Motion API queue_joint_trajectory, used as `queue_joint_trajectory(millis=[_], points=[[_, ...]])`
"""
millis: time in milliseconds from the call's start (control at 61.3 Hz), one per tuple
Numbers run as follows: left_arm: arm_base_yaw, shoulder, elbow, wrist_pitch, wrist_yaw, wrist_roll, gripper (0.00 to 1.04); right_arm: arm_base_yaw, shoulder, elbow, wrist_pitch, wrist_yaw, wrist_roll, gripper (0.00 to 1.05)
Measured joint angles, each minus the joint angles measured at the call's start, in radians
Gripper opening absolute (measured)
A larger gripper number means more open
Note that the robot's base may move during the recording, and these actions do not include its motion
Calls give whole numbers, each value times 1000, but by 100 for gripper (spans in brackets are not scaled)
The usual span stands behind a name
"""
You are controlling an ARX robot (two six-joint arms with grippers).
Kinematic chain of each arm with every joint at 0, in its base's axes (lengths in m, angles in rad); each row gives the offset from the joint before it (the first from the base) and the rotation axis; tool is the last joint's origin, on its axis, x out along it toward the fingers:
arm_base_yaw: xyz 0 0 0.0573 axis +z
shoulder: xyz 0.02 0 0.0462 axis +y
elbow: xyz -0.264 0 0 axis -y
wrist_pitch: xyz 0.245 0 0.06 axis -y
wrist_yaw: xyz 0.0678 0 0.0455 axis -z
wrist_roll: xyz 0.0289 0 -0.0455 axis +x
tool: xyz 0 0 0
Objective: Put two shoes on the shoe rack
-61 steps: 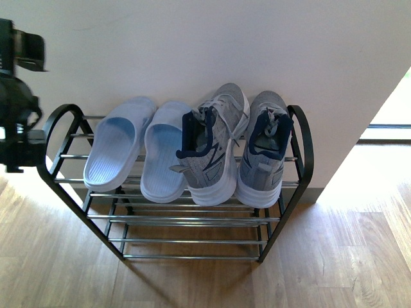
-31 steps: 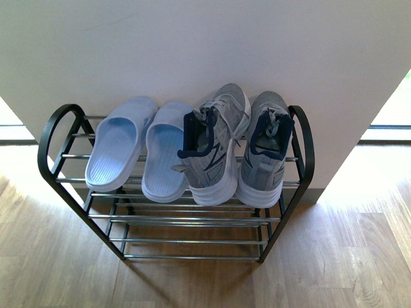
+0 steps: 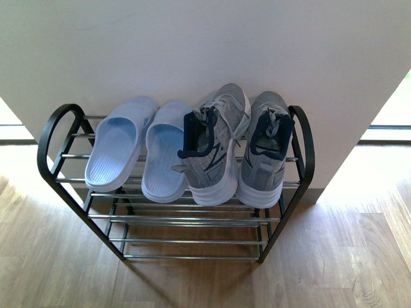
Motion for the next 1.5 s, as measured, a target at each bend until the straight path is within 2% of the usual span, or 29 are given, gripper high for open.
queue_joint_trajectory(millis=[196,261,375,1043,1157,1500], points=[[-47,-79,-22,-54,-43,3,1,0,0,0,0,0,0,96],[-125,-122,-33,-89,-146,5,1,0,0,0,0,0,0,96],[-164,-155,-53,-88,-150,7,1,0,0,0,0,0,0,96],[-166,-360,-65,-275,-159,8,1,0,0,0,0,0,0,96],[-166,-503,-65,-444,-159,8,1,0,0,0,0,0,0,96],[-166,-521,-65,-454,-159,8,1,0,0,0,0,0,0,96]])
